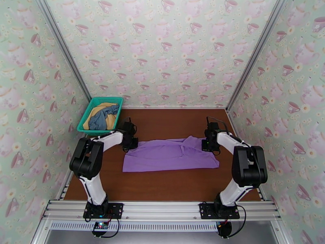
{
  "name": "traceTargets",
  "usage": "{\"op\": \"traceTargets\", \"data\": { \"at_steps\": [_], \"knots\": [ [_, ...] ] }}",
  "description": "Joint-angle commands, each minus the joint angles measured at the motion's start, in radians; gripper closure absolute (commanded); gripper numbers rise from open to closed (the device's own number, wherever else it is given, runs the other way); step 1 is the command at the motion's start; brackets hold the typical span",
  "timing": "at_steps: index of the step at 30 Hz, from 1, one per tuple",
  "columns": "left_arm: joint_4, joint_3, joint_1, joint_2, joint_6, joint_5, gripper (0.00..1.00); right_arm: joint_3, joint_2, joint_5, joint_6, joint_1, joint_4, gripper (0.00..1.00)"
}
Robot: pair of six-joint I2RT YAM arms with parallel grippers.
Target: Fold and stack the mixed laundry pile
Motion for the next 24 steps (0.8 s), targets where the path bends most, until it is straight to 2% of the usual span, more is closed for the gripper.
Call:
{"op": "traceTargets", "data": {
  "at_steps": [1, 6, 9, 14, 16, 20, 24],
  "knots": [
    [-0.01, -0.052, -0.035, -0.068, -0.02, -0.038, 1.0, 0.011, 0.01, -0.008, 0.002, 0.006, -0.046, 0.85],
    [-0.028, -0.1, -0.049, -0.155, -0.043, -0.168, 1.0, 0.037, 0.008, 0.044, 0.012, 0.012, -0.123, 0.66],
    [-0.041, -0.09, -0.051, -0.224, -0.038, -0.214, 1.0, 0.074, -0.04, 0.048, 0.006, 0.043, -0.173, 0.59],
    [-0.066, -0.042, -0.058, -0.332, -0.013, -0.294, 1.0, 0.219, -0.084, 0.035, -0.026, 0.222, -0.246, 0.53],
    [-0.085, -0.016, -0.057, -0.348, -0.006, -0.319, 1.0, 0.295, -0.035, 0.008, -0.063, 0.316, -0.247, 0.51],
    [-0.142, 0.035, -0.057, -0.338, -0.011, -0.347, 1.0, 0.514, 0.181, -0.127, -0.207, 0.467, -0.237, 0.49],
    [-0.16, 0.018, -0.057, -0.352, -0.04, -0.339, 1.0, 0.782, 0.423, -0.262, -0.311, 0.533, -0.262, 0.47]
  ]
}}
